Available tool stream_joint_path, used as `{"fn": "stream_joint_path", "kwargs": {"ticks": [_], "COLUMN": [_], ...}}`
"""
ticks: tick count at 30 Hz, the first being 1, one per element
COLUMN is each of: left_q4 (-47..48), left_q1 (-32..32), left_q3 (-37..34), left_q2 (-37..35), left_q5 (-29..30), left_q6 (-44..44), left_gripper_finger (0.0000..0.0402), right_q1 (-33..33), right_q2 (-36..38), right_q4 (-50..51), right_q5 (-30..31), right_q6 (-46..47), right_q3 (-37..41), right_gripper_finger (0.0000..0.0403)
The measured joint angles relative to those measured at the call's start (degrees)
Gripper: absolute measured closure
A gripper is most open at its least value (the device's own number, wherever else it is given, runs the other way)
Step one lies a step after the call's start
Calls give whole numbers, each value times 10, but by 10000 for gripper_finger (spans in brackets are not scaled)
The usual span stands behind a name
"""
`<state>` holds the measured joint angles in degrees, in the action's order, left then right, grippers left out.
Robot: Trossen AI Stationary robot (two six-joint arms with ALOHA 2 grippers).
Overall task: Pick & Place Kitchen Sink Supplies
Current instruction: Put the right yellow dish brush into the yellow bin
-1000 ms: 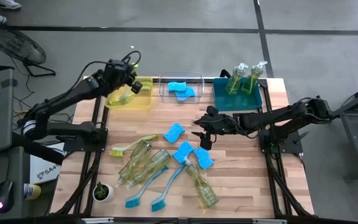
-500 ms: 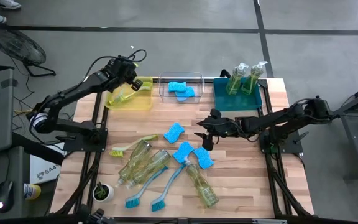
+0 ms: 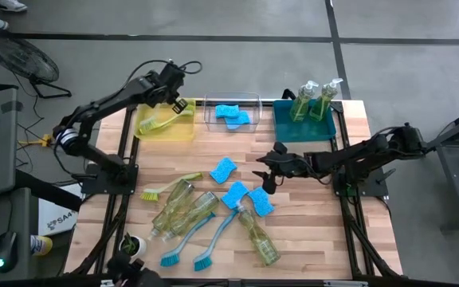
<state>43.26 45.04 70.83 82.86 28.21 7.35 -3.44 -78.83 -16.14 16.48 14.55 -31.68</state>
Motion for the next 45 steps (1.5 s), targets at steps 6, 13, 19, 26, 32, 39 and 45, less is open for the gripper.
{"fn": "stream_joint_path", "kwargs": {"ticks": [6, 13, 19, 26, 32, 39, 45], "left_q4": [44, 51, 53, 49, 42, 47, 47], "left_q1": [0, 17, 47, 78, 91, 90, 90], "left_q3": [25, 27, 27, 27, 27, 27, 27], "left_q2": [60, 97, 109, 111, 111, 134, 160], "left_q5": [-6, -56, -87, -116, -125, -130, -143], "left_q6": [0, -1, 15, 37, 43, 54, 62], "left_gripper_finger": [328, 322, 323, 323, 323, 323, 323], "right_q1": [0, 0, 0, 0, 0, 0, 0], "right_q2": [0, 0, 0, 0, 0, 0, 0], "right_q4": [-22, -18, -18, -18, -18, -18, -18], "right_q5": [-1, -4, -4, -3, -3, -1, -1], "right_q6": [17, 20, 17, 15, 15, 16, 17], "right_q3": [24, 27, 27, 27, 26, 26, 26], "right_gripper_finger": [176, 176, 176, 176, 176, 176, 176]}}
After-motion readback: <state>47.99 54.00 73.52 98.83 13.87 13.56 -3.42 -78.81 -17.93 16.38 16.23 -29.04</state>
